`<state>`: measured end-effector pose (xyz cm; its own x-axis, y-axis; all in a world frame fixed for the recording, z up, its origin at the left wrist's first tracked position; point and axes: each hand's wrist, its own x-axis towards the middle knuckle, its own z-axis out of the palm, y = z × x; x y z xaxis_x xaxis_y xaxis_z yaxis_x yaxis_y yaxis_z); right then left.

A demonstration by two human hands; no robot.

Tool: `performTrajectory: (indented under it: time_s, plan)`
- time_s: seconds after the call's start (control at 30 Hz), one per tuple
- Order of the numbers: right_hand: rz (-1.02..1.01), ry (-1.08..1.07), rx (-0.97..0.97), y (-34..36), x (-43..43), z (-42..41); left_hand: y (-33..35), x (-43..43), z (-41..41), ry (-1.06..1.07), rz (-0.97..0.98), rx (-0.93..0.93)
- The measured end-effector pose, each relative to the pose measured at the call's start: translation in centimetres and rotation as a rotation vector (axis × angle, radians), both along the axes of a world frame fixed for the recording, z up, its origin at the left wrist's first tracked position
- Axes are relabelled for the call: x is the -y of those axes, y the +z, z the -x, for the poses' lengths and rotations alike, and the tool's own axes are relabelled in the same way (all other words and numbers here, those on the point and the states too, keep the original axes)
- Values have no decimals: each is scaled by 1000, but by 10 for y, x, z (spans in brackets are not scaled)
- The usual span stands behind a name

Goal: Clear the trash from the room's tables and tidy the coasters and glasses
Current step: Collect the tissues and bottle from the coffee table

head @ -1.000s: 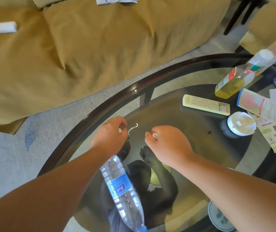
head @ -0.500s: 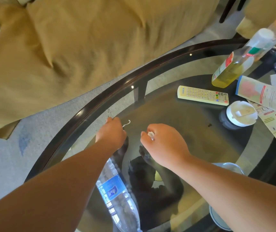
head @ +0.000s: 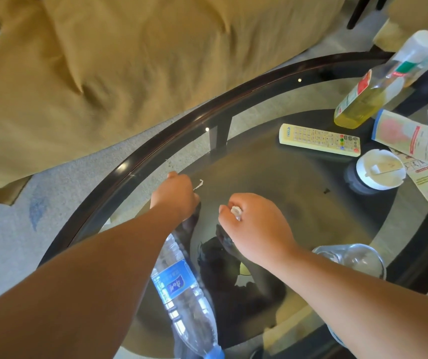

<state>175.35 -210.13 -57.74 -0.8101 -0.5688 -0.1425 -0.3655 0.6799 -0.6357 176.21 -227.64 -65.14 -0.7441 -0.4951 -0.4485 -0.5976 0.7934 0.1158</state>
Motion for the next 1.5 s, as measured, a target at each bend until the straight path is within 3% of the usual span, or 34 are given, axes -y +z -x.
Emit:
performTrajectory:
  time_s: [0.5, 0.73, 0.87, 1.07, 1.3, 1.5]
  plan:
    - [26, -50, -7, 14, 0, -13, 38, -6, -23, -106, -152, -245]
    - [38, -33, -9, 32, -5, -24, 61, -12, -43, -11, -247, -355]
    - [33, -9, -34, 50, -10, -28, 77, -19, -59, -51, -204, -411]
    - [61, 33, -70, 101, -19, -31, 123, -36, -84, 20, -251, -458]
    - [122, 134, -100, 190, -28, -28, 205, -70, -106, 268, -493, -619]
    - [145, 156, -114, 260, -40, -29, 282, -79, -113, 286, -354, -619]
